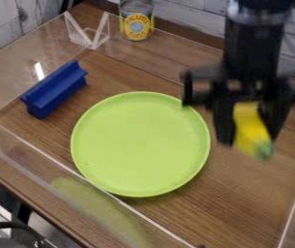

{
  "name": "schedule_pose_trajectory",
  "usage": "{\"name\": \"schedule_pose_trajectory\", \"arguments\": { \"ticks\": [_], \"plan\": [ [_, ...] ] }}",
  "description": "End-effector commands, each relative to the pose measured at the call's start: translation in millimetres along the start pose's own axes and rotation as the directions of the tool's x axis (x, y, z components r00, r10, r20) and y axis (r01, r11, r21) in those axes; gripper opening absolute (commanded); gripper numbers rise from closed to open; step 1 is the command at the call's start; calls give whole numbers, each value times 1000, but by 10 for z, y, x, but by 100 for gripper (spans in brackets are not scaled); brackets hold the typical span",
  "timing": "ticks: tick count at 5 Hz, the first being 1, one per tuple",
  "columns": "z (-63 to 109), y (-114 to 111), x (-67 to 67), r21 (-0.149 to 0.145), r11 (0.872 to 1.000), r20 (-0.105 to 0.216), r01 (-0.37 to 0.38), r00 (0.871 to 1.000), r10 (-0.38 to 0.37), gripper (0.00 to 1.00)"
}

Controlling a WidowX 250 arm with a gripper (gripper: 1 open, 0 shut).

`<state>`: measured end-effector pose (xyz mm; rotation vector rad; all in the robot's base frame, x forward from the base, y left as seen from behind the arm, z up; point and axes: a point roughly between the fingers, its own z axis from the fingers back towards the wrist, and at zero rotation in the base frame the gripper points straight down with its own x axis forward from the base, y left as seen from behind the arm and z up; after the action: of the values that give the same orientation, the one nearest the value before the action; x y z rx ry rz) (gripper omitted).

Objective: Put the banana in the green plate

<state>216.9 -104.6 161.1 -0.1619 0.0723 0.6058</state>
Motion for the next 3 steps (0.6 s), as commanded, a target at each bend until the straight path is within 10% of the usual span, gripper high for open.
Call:
{"name": "schedule_pose_trajectory", "arguments": {
  "ticks": [1, 3],
  "plan": [
    [309, 106, 62, -39, 997, 47, 71, 997, -69, 0],
    [372, 647, 36, -40, 993, 56, 115, 992, -112, 0]
  ]
}}
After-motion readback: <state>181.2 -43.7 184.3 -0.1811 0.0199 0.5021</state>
